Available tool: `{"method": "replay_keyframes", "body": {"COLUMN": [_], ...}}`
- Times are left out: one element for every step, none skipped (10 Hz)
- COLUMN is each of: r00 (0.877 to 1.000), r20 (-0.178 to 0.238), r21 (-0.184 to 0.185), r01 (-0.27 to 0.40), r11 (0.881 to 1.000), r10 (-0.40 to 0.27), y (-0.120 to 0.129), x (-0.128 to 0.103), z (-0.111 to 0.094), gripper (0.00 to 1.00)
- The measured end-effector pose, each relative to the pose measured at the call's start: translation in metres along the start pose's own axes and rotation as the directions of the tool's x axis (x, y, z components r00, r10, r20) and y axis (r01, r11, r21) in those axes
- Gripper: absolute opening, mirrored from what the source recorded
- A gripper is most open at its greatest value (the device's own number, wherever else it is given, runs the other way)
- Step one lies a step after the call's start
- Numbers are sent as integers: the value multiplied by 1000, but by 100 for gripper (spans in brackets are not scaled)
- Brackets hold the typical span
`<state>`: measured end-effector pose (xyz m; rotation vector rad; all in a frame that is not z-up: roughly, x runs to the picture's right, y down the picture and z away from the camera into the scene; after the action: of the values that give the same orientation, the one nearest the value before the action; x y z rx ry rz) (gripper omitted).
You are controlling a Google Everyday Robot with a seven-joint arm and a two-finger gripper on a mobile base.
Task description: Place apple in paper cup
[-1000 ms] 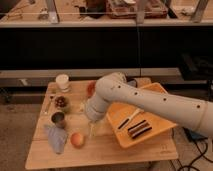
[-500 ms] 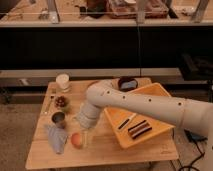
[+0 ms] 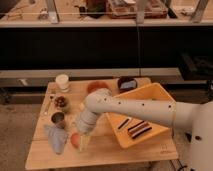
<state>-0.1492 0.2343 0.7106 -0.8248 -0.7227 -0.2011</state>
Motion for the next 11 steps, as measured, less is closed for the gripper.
{"method": "replay_keyframes", "body": {"r00": [1000,1000,1000,1000,1000,999,997,994,991,990,989], "r20": [13,13,13,7,-7,-30,-69,-92,-111,-116,-106], "r21": [-1,0,1,1,7,19,44,61,78,87,95], "r01": [-1,0,-2,1,-8,-19,-36,-47,-59,-74,-92], "r11": [1000,1000,1000,1000,1000,1000,998,997,995,993,991], "r10": [1,0,2,-1,8,19,39,52,68,84,102], "y": [-1,-1,-1,-1,-1,-3,-9,-14,-18,-21,-25], "x": [2,2,3,3,4,8,19,28,36,43,51], "z": [4,4,3,4,4,5,12,18,23,24,24], "gripper": [80,80,80,80,80,80,80,80,80,80,80]}}
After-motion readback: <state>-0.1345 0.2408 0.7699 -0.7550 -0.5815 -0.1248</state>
